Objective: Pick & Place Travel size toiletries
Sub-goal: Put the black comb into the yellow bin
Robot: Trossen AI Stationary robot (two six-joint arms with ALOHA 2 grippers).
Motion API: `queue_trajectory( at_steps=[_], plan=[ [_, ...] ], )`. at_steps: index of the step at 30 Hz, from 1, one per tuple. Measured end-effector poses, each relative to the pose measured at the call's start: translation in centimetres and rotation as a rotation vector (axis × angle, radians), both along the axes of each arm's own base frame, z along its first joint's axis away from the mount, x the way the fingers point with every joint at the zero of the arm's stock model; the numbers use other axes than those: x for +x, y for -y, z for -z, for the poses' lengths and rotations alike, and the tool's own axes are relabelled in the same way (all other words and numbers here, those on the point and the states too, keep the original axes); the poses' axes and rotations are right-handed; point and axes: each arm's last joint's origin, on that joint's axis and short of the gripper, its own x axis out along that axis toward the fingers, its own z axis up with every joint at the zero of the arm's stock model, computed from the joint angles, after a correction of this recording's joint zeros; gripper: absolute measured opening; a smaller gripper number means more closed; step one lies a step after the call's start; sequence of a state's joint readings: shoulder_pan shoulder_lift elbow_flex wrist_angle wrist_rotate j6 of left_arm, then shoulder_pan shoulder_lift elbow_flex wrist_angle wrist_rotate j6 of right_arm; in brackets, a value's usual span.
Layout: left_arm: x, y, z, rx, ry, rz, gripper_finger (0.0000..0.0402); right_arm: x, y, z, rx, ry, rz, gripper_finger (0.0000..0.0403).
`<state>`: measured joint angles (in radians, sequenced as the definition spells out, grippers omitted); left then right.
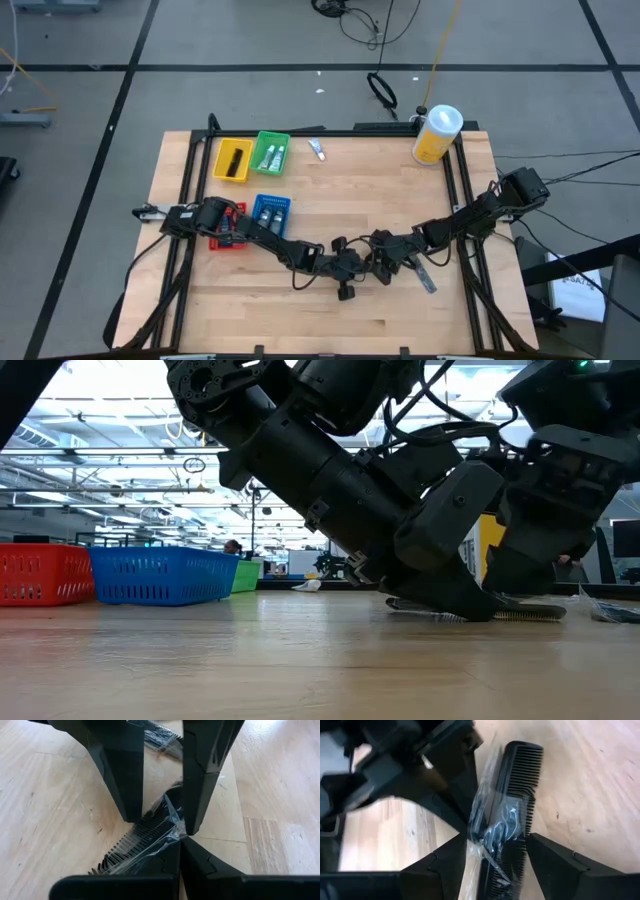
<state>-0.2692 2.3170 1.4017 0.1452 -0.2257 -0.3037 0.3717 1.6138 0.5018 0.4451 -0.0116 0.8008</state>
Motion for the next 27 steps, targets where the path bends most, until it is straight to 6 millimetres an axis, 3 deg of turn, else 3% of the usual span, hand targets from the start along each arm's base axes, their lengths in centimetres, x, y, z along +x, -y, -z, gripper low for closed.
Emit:
queue_trajectory(
  at_steps=[4,12,21,27],
  plan=[
    [-0.3,0.4,-1.5,0.059,0.022,-0.011,0.0010,-0.1,-0.3,0.1,-0.112,0.039,-0.082,0.0201],
    [-0.3,-0.3,-2.3,0.150,0.040,-0.074,0.0010,-0.2,-0.5,0.0,-0.200,0.076,-0.130,0.0205],
    [0.3,-0.5,-2.8,0.121,0.105,-0.065,0.0010,0.0,-0.5,-0.2,-0.206,0.109,-0.112,0.0268],
    [0.7,-0.3,-3.3,0.082,0.169,-0.020,0.0010,0.1,-0.5,-0.2,-0.192,0.114,-0.080,0.0280]
  ],
)
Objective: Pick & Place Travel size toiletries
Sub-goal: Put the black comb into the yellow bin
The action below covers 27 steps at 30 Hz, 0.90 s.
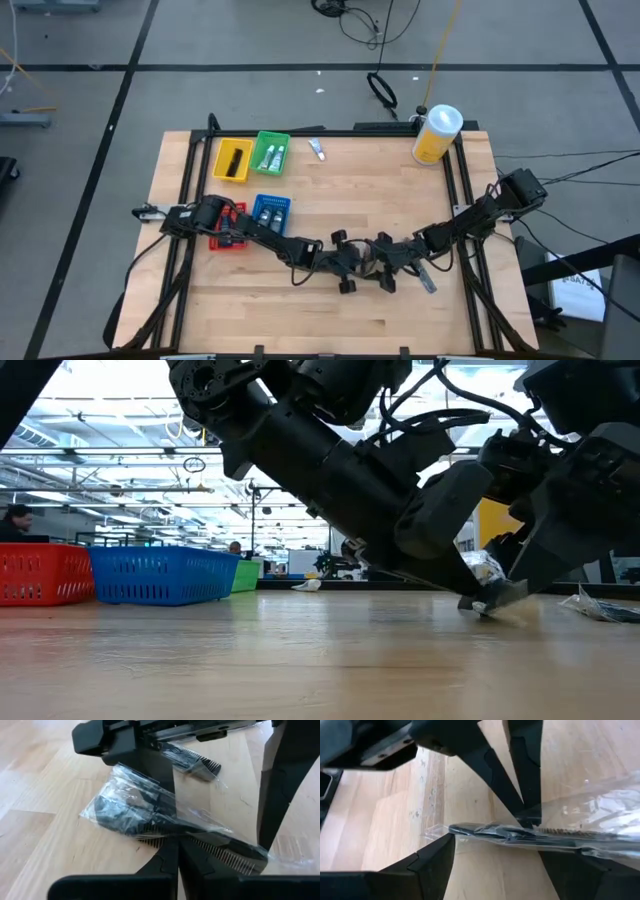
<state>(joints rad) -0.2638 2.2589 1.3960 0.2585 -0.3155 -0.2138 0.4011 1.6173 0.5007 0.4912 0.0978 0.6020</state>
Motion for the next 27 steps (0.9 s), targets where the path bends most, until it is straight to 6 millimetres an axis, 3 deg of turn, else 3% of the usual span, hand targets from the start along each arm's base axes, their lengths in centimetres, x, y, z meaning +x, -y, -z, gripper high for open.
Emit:
queue_trajectory(
  at_steps=[9,18,27],
  plan=[
    [0.0,0.0,-0.1,-0.001,0.002,0.004,0.0010,0.0,0.1,0.0,0.102,-0.023,0.129,0.0264],
    [0.0,0.2,-0.2,0.006,0.000,0.030,0.0010,-0.3,-0.2,0.1,0.182,-0.060,0.150,0.0269],
    [-0.2,1.2,-0.2,0.033,-0.008,0.098,0.0010,-2.9,0.8,1.7,0.300,-0.059,0.170,0.0272]
  ],
)
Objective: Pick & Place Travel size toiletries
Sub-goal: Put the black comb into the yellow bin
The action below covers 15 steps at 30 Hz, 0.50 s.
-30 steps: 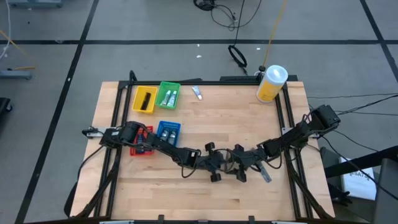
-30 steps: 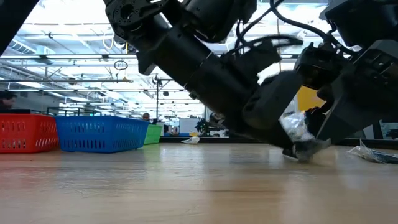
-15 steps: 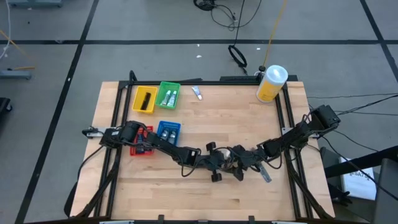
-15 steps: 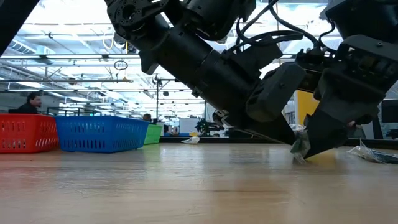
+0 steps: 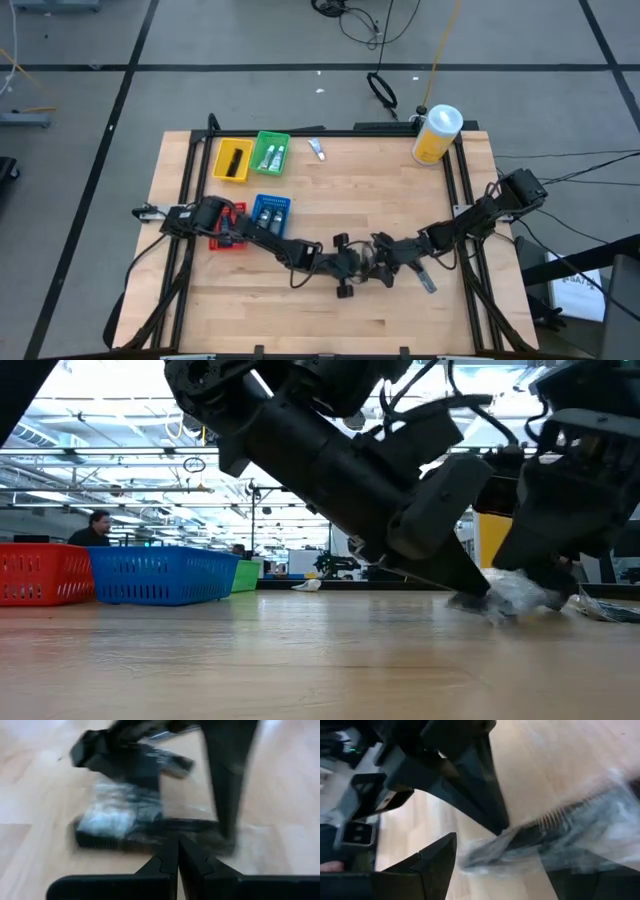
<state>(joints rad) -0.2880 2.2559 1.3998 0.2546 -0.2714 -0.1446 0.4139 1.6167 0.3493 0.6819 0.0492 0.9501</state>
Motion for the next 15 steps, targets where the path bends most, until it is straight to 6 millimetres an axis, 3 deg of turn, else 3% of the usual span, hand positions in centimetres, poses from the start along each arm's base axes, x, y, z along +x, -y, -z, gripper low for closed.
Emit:
queue_trajectory(
  at_steps=[5,12,15],
  plan=[
    [-0.1,0.4,-0.1,0.011,0.007,0.012,0.0010,-1.5,0.5,0.4,0.092,0.041,-0.007,0.0285],
    [-0.1,0.3,-0.2,0.016,0.000,0.006,0.0010,-1.9,1.2,1.0,0.071,-0.015,0.101,0.0287],
    [-0.8,0.1,-2.3,0.018,-0.041,0.002,0.0010,-1.8,1.2,1.0,0.069,-0.019,0.101,0.0280]
  ],
)
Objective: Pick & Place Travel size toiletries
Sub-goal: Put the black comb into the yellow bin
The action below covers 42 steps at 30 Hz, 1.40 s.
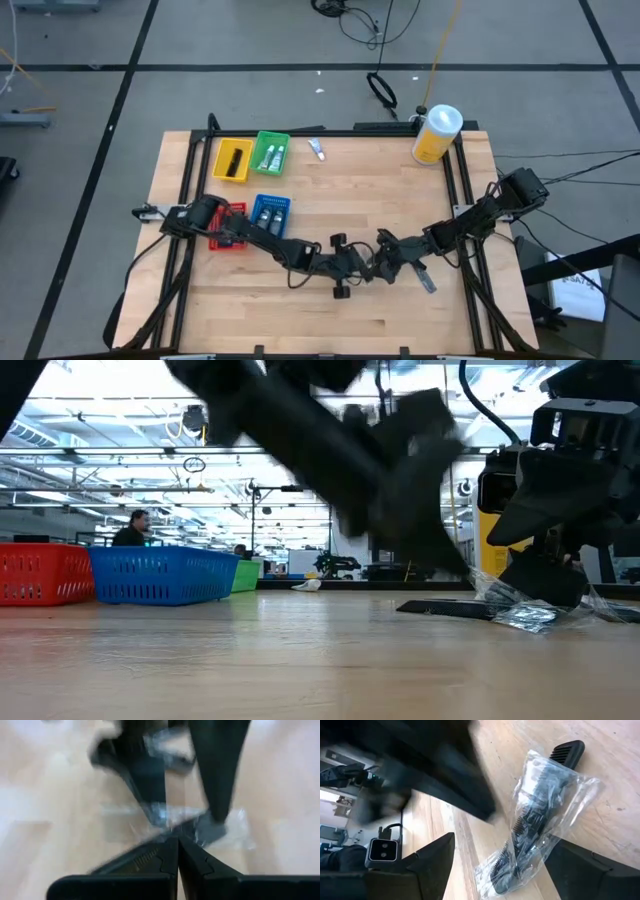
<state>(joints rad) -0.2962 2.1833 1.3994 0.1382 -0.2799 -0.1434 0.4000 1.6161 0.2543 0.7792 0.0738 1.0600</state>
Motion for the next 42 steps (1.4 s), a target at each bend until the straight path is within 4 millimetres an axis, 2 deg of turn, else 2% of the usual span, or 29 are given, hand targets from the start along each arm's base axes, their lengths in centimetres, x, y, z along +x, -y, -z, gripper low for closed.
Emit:
queue_trajectory(
  at_steps=[3,5,6,10,13,20,26,31,35,38,39,42],
  plan=[
    [-1.1,-0.1,-3.1,-0.049,-0.054,0.032,0.0010,0.0,0.0,0.0,-0.003,-0.002,-0.001,0.0275],
    [-1.5,-0.1,-3.3,-0.093,-0.097,0.063,0.0008,0.0,0.0,0.0,-0.004,-0.004,-0.001,0.0272],
    [-1.5,0.0,-3.0,-0.110,-0.110,0.073,0.0005,0.0,0.0,0.0,-0.004,-0.004,-0.001,0.0271],
    [-1.0,0.3,0.1,-0.123,-0.154,0.087,0.0004,0.3,0.0,-0.1,-0.001,-0.010,0.007,0.0270],
    [-0.5,-0.5,2.1,-0.125,-0.173,0.063,0.0002,0.8,-0.2,-0.3,-0.007,-0.022,0.007,0.0269],
    [0.8,-2.3,4.2,-0.142,-0.118,-0.002,0.0002,1.9,-0.6,-0.5,-0.034,-0.084,0.007,0.0258],
    [0.9,-2.5,4.3,-0.141,-0.115,-0.004,0.0002,1.9,-0.7,-0.6,-0.023,-0.086,-0.013,0.0239],
    [0.7,-1.9,4.4,-0.132,-0.112,0.003,0.0010,1.9,-0.7,-0.5,-0.043,-0.091,-0.023,0.0179],
    [0.2,-1.8,3.5,-0.127,-0.152,0.011,0.0010,1.8,-0.7,-0.5,-0.051,-0.092,-0.027,0.0092],
    [-0.5,-1.8,1.9,-0.145,-0.202,0.037,0.0004,1.8,-0.7,-0.5,-0.068,-0.085,-0.041,0.0024],
    [-0.9,-1.8,1.2,-0.151,-0.228,0.040,0.0002,1.9,-0.7,-0.6,-0.082,-0.074,-0.040,0.0014],
    [-2.1,-1.5,-1.0,-0.145,-0.276,0.047,0.0003,2.1,-0.8,-0.8,-0.116,-0.022,-0.012,0.0017]
  ],
)
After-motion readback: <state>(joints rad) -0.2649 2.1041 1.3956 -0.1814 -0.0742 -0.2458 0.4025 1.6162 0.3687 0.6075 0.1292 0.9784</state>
